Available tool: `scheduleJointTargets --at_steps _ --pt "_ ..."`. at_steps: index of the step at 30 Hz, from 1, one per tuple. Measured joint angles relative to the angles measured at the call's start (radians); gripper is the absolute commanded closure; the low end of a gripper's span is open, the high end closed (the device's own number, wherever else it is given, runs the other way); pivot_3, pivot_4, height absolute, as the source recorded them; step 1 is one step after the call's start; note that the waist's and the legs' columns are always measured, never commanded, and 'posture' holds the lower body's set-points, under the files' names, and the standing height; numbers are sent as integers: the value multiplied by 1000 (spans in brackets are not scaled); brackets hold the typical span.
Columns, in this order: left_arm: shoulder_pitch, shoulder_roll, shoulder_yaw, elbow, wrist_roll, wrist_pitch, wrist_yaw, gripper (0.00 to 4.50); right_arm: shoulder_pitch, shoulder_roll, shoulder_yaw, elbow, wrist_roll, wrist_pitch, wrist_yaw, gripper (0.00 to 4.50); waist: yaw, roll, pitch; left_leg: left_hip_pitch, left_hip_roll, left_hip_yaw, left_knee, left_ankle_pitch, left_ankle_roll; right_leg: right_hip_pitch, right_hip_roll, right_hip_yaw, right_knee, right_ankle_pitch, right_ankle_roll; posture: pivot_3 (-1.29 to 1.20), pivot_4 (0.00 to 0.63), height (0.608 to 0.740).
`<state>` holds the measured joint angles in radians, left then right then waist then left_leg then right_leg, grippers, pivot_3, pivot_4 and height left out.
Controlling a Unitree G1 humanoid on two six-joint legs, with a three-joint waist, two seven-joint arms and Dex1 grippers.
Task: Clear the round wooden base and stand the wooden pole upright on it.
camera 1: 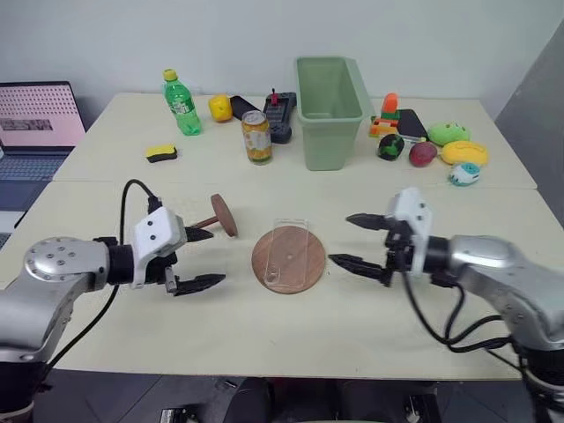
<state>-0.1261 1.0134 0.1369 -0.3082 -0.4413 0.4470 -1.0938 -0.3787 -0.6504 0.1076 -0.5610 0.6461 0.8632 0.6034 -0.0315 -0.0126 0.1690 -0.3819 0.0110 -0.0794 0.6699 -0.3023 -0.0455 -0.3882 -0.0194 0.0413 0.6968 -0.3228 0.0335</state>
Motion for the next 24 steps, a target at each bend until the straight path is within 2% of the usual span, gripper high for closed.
scheduleJointTargets --at_steps 4,8,12,16,23,24 --pt "-26 -12 -35 0 11 -2 -7 0 -37 112 90 55 -67 28 -91 13 0 0 0 0 0 0 0 0 0 0 0 0 0 0 0 0 150 740" --pt "-52 -19 -53 9 22 -11 -9 0 -81 205 206 183 -203 -12 -155 13 -2 0 0 0 -1 0 1 0 0 -1 1 0 1 0 0 0 150 740" --pt "-60 -25 -53 31 27 -20 -8 0 -153 297 183 342 -239 -26 -176 13 -3 0 0 0 -1 0 0 0 0 -1 1 0 1 0 0 0 150 740" --pt "-60 -34 -54 33 30 -24 -7 0 -186 342 147 420 -240 -24 -177 13 -3 0 0 0 0 0 0 0 0 -1 1 0 1 0 0 0 150 740" --pt "-77 -57 -62 40 41 -26 4 0 -289 421 150 686 -324 -113 -164 13 -9 0 0 0 0 0 0 0 0 -1 1 0 1 0 0 0 150 740" --pt "-77 -57 -62 40 43 -26 4 0 -295 428 150 715 -336 -128 -157 189 -10 0 0 0 0 0 0 0 0 -1 1 0 1 0 0 0 150 740"
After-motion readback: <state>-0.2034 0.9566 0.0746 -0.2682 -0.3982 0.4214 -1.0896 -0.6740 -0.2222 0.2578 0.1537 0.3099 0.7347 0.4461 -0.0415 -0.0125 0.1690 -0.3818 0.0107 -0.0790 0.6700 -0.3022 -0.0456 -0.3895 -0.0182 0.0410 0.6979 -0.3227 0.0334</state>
